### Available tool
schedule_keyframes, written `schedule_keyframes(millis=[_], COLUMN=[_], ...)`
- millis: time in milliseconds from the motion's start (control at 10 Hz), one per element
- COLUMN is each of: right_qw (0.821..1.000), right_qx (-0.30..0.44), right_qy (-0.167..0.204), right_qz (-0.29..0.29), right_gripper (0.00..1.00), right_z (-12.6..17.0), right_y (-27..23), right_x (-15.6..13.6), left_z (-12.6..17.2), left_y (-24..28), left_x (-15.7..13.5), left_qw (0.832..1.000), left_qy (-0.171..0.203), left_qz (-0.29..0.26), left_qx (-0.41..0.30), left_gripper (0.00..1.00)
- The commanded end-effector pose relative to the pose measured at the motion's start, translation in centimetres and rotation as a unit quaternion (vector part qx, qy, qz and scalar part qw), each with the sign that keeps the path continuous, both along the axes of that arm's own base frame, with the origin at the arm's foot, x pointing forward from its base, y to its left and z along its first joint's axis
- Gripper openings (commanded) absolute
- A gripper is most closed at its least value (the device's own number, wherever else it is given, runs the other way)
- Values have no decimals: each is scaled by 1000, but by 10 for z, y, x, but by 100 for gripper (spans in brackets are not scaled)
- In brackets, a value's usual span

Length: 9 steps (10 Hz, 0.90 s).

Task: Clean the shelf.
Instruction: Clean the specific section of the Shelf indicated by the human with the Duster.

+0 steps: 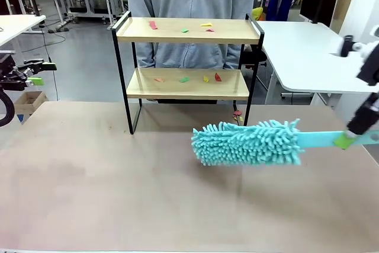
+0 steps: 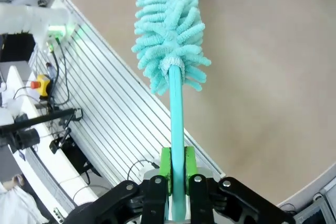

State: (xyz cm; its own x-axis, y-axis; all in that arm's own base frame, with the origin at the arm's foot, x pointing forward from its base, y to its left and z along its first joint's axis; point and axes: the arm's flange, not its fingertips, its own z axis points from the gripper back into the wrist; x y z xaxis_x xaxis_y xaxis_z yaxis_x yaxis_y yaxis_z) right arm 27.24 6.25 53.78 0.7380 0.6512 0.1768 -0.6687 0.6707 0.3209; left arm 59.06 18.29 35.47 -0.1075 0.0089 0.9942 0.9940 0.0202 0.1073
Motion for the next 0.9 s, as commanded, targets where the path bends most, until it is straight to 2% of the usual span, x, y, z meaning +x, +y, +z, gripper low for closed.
schedule_keyframes(millis=[0, 300, 400, 800], right_qw=[1000, 999, 1000, 1000], right_qx=[-1, -14, -17, -17], right_qy=[-8, -6, -1, -1], right_qz=[26, 48, 24, 24], right_gripper=[13, 13, 13, 13], right_z=[0, -5, 1, 1], right_y=[-24, -31, -24, -24], right_x=[-16, -29, -25, -25], left_z=[1, 1, 1, 1], left_y=[-1, -1, -1, -1], left_x=[-2, -2, -2, -2], left_qw=[1000, 1000, 1000, 1000], left_qy=[-6, -6, -6, -6], left_qz=[-1, -1, -1, -1], left_qx=[4, 4, 4, 4], left_gripper=[100, 100, 100, 100])
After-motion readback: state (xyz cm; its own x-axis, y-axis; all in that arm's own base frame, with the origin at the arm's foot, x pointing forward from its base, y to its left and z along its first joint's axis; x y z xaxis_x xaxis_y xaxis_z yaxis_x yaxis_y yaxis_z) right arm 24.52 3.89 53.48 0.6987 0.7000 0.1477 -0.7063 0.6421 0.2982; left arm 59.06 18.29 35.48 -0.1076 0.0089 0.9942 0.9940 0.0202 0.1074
